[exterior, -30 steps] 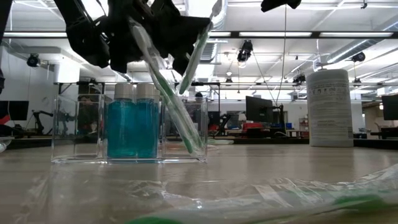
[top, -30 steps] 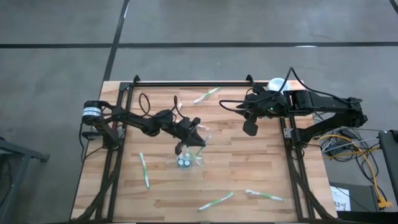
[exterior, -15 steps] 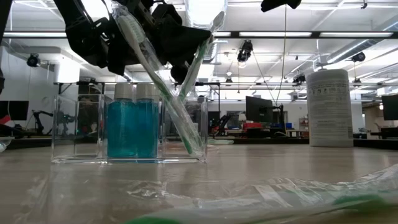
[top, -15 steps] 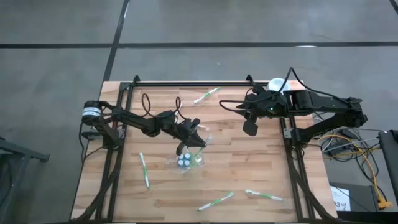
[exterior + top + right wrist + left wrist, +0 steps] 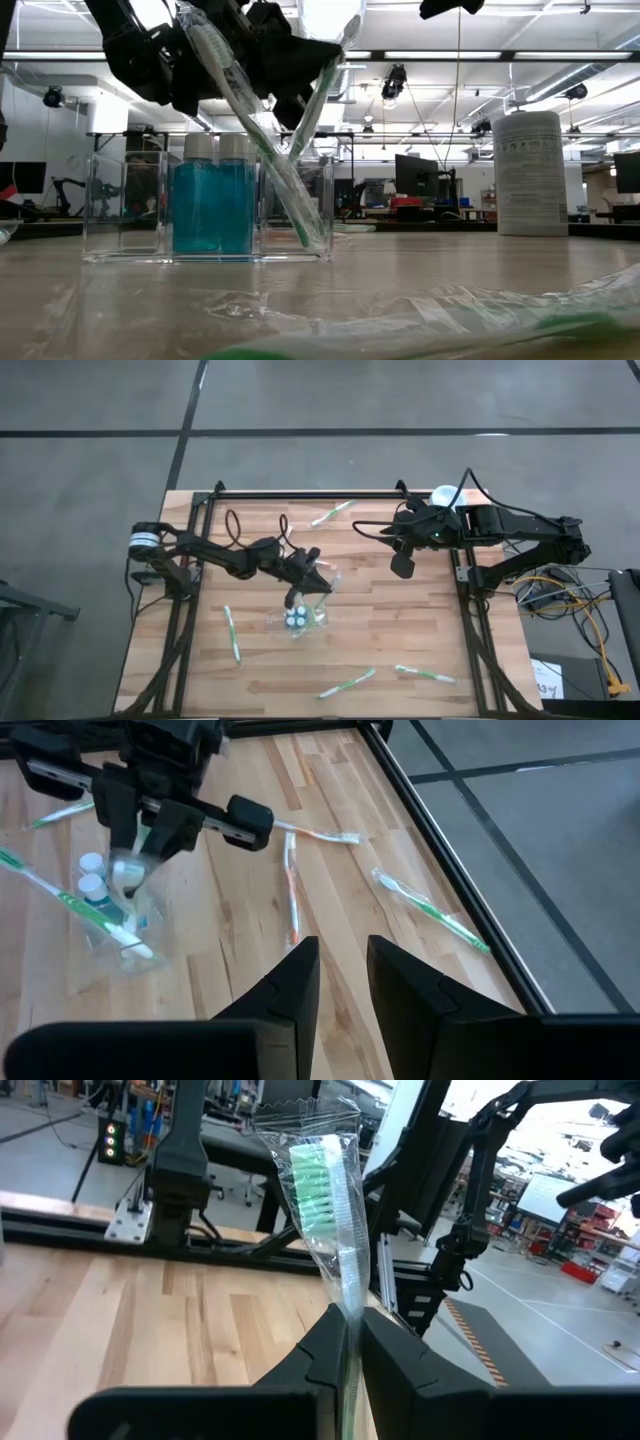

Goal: Pick & Place toothbrushing station
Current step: Put the green toothbrush into the transparent organizer

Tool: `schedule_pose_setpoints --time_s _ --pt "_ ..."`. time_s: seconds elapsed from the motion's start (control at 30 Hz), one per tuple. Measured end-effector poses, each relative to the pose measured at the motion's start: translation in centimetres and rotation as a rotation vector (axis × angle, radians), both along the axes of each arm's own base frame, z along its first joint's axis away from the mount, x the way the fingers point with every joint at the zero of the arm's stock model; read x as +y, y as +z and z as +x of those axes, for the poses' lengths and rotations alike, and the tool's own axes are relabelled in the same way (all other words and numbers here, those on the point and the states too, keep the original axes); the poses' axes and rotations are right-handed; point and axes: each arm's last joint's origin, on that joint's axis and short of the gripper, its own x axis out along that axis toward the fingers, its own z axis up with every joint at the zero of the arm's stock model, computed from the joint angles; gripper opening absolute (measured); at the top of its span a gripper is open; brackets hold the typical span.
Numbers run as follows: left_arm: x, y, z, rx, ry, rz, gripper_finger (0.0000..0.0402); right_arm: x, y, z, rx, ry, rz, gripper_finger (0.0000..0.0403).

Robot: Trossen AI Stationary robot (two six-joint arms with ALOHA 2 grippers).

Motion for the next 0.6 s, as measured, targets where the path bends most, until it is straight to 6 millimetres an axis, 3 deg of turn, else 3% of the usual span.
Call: schedule_pose_setpoints --time_s 0.2,0.6 --pt "-0.06 1.05 -0.38 -0.032 -0.001 -0.003 0.0029 0.0 0.0 0.0 0.0 0.0 0.0 0.0082" --pt "-0.68 0.43 -0.19 0.046 0.098 -0.048 0.0029 -0.02 0.0 0.0 0.0 -0.001 0.0 0.0082"
